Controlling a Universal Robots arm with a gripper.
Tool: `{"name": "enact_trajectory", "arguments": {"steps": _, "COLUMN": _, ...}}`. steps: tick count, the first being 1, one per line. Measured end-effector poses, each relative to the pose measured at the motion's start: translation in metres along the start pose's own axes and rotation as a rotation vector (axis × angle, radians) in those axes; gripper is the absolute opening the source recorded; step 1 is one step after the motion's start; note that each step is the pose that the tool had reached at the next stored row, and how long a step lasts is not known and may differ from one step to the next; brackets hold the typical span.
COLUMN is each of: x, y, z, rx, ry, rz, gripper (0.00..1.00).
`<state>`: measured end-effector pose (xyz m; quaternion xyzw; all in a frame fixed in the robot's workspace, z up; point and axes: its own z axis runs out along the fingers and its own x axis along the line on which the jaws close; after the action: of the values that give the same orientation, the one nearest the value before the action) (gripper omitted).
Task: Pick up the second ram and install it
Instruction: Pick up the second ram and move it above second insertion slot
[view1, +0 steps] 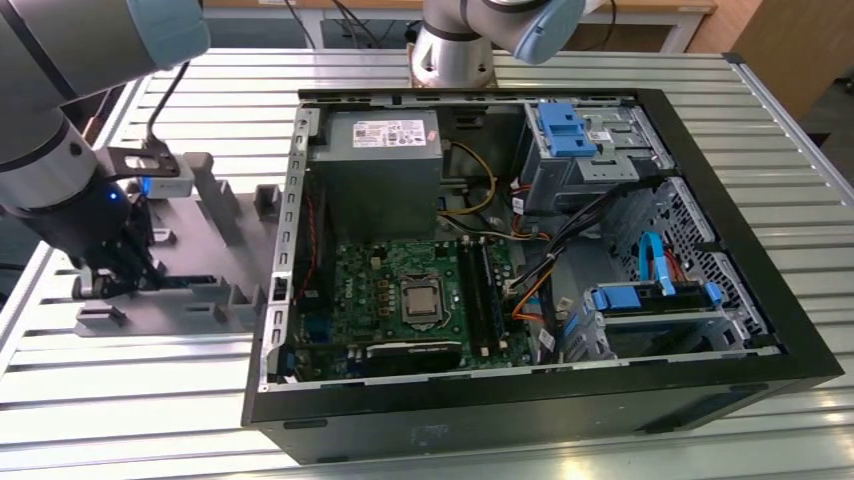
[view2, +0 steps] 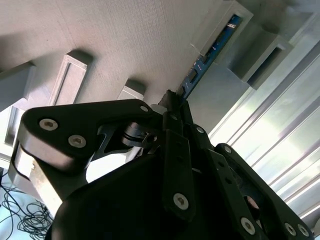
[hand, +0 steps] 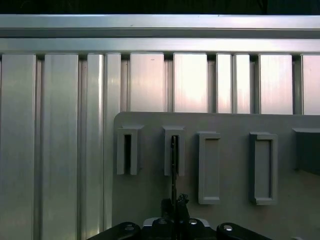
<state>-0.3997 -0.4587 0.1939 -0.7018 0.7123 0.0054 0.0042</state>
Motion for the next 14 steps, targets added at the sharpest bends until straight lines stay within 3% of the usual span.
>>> {"name": "enact_trajectory", "arguments": {"steps": 14, "x": -0.0002, "y": 0.0000, "z": -0.0113, "rx": 0.0000, "ry": -0.0001, "rz": 0.000, "gripper": 0.14}}
